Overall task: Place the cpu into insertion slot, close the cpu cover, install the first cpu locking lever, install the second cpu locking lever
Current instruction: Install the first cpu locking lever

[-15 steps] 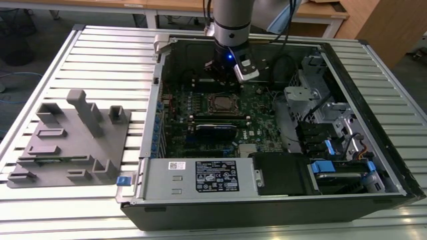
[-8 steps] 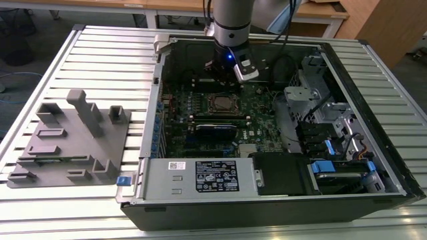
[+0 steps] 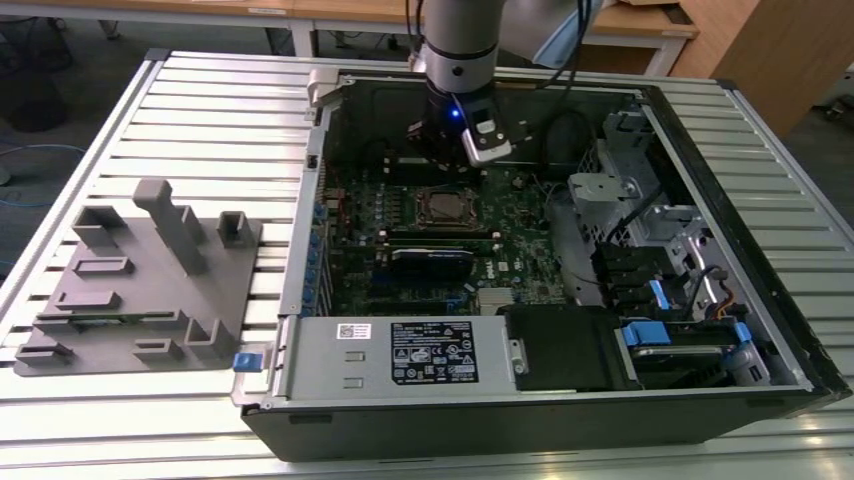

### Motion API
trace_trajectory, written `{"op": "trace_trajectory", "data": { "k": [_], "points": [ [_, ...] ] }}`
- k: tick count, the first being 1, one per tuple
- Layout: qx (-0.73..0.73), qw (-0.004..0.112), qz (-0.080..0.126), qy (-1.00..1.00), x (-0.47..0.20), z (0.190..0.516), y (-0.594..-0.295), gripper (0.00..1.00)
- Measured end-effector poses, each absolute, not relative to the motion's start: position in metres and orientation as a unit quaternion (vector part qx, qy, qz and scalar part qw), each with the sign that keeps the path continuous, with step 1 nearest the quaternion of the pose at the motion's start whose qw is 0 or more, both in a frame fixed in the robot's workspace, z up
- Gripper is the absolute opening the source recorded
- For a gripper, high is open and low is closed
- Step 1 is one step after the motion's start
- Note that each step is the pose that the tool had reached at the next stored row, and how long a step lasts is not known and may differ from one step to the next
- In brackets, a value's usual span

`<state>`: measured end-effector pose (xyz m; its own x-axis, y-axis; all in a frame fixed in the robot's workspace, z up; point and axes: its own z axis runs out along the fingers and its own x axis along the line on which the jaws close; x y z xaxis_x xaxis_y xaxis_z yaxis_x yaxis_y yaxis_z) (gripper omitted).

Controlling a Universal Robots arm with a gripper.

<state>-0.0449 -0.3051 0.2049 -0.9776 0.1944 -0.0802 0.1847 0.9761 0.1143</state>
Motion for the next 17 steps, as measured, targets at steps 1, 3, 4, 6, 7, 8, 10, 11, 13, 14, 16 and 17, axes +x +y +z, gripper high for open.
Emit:
{"op": "trace_trajectory", "data": {
  "k": [1,3,4,6,7,8,10,11,13,14,16,17],
  "points": [
    [0.097,0.046,0.053,0.993,-0.0455,0.2049,-0.3050,0.11],
    [0.101,0.046,0.053,0.992,-0.0460,0.2048,-0.3047,0.11],
    [0.103,0.046,0.053,0.992,-0.0460,0.2048,-0.3046,0.11],
    [0.106,0.046,0.053,0.992,-0.0461,0.2046,-0.3043,0.11],
    [0.109,0.047,0.053,0.992,-0.0461,0.2045,-0.3043,0.11],
    [0.113,0.047,0.052,0.991,-0.0461,0.2044,-0.3043,0.11],
    [0.121,0.047,0.052,0.990,-0.0461,0.2042,-0.3042,0.11],
    [0.125,0.047,0.052,0.990,-0.0461,0.2041,-0.3042,0.11],
    [0.130,0.048,0.052,0.989,-0.0461,0.2040,-0.3036,0.11],
    [0.131,0.048,0.052,0.989,-0.0461,0.2040,-0.3034,0.11],
    [0.133,0.048,0.052,0.989,-0.0461,0.2040,-0.3030,0.11],
    [0.134,0.048,0.052,0.988,-0.0461,0.2040,-0.3028,0.11]
  ]
}}
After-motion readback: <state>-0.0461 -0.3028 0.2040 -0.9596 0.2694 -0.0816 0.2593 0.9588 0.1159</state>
